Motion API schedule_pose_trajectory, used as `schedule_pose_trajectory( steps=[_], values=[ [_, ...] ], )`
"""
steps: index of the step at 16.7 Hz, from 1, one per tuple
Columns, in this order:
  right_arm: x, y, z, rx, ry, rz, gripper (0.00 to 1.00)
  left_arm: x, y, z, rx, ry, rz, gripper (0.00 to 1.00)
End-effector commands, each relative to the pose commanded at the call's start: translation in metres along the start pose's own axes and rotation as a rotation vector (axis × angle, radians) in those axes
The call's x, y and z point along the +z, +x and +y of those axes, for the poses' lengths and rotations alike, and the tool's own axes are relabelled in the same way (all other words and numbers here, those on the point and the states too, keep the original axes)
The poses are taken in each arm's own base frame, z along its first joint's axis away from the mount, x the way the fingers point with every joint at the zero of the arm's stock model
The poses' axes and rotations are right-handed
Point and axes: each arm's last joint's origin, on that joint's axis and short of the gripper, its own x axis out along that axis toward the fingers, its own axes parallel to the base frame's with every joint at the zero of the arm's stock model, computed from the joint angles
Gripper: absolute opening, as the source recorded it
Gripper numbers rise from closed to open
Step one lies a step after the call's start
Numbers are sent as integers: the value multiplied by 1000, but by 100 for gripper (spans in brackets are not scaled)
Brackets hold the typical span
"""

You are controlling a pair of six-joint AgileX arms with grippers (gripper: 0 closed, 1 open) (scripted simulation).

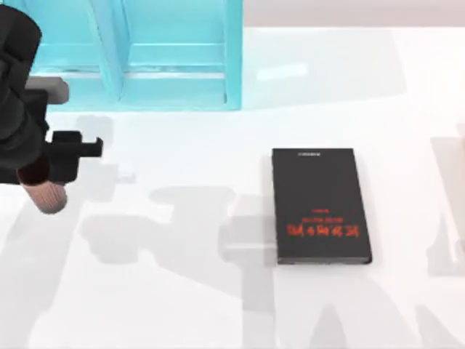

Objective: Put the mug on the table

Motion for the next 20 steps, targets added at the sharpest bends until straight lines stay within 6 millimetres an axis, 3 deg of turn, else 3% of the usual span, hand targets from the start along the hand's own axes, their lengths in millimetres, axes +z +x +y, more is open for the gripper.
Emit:
schedule_pose_trajectory(
  steps=[5,18,20],
  values=[
    [0,0,0,0,0,0,100,-2,8,0,0,1,6,0],
    [0,0,0,0,0,0,100,-2,8,0,0,1,6,98],
    [0,0,0,0,0,0,100,-2,8,0,0,1,6,100]
  ],
)
